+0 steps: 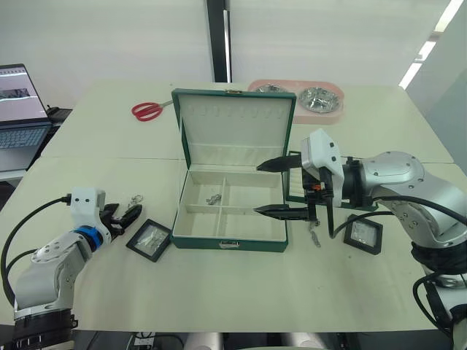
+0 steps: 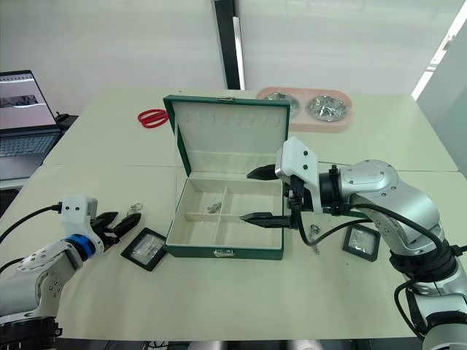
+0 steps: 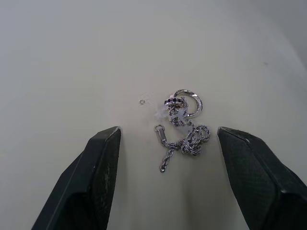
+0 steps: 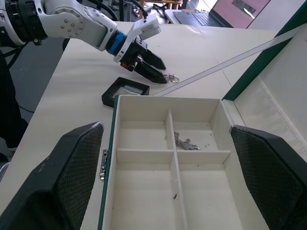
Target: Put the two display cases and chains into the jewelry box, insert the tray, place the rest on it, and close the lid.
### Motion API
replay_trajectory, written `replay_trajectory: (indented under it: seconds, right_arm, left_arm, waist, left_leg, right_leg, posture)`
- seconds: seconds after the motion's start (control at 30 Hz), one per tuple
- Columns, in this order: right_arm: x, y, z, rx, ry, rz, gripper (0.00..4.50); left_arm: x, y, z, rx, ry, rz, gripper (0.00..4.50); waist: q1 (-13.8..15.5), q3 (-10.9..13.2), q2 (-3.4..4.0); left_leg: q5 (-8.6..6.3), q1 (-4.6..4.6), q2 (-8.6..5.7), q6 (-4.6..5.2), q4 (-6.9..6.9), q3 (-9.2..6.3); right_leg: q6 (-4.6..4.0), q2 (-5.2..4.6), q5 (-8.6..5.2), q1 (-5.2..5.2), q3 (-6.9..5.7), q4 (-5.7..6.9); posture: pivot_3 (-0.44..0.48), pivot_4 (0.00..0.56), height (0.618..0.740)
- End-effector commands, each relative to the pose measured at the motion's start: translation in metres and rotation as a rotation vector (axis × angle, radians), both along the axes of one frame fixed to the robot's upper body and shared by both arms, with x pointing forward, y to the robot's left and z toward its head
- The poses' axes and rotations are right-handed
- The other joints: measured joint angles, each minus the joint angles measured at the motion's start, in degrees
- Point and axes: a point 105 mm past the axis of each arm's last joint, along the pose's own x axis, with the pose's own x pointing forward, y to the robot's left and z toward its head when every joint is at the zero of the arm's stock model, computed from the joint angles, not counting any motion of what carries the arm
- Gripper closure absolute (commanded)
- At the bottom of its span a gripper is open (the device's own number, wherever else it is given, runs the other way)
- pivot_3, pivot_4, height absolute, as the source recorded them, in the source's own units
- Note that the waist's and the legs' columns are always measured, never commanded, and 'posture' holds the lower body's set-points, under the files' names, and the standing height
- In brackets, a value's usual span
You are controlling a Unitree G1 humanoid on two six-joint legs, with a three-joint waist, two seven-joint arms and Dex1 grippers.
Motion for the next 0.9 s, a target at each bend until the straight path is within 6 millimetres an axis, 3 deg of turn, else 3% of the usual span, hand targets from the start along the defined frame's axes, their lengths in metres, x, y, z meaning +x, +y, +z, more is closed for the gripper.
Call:
replay_trajectory:
  seconds: [0.03,0.13,0.2,0.57,0.7,0.9]
  right_arm:
    - [-0.007,0.002,0.007,0.008,-0.039,0.025,0.0]
    - [-0.007,0.002,0.007,0.008,-0.038,0.025,0.0]
    - [-0.007,0.002,0.007,0.007,-0.037,0.025,0.0]
    - [-0.007,0.0,0.006,-0.002,-0.027,0.018,0.0]
    - [-0.007,-0.001,0.005,-0.002,-0.027,0.012,0.0]
    - [-0.008,-0.002,0.005,0.005,-0.027,0.007,0.0]
  left_arm:
    - [0.001,-0.002,-0.008,0.021,0.037,-0.02,1.22]
    - [0.004,-0.003,-0.01,0.025,0.048,-0.026,1.22]
    - [0.005,-0.005,-0.012,0.024,0.055,-0.034,1.6]
    - [0.009,-0.009,-0.018,0.026,0.073,-0.059,4.49]
    - [0.008,-0.007,-0.007,0.011,-0.001,-0.059,4.49]
    - [0.002,0.0,0.027,-0.032,-0.166,-0.089,4.49]
  waist:
    - [0.0,0.0,0.0]
    - [0.0,0.0,0.01]
    - [0.1,0.0,0.01]
    - [0.1,0.0,0.05]
    - [0.1,0.0,0.05]
    - [0.0,0.0,0.03]
  left_leg:
    - [0.0,0.0,0.0,0.0,0.0,0.0]
    - [0.0,0.0,0.0,0.0,0.0,0.0]
    - [0.0,0.01,0.0,0.0,0.0,0.0]
    - [0.0,0.01,-0.02,0.0,0.0,0.01]
    - [0.0,0.01,-0.01,0.0,0.0,0.01]
    - [0.0,-0.01,0.0,0.0,-0.01,0.01]
  right_leg:
    - [0.0,0.0,0.0,0.0,0.0,0.0]
    - [0.0,0.0,0.0,0.01,0.0,0.0]
    - [0.0,0.0,0.0,0.01,0.0,0.0]
    - [0.0,0.0,0.0,0.01,0.0,0.0]
    - [0.0,0.0,0.0,0.01,0.01,0.0]
    - [0.0,0.0,0.0,-0.01,0.0,-0.02]
  posture:
    - [0.0,0.15,0.74]
    - [0.0,0.15,0.74]
    - [0.0,0.15,0.74]
    - [0.0,0.15,0.74]
    - [0.0,0.15,0.74]
    - [0.0,0.15,0.74]
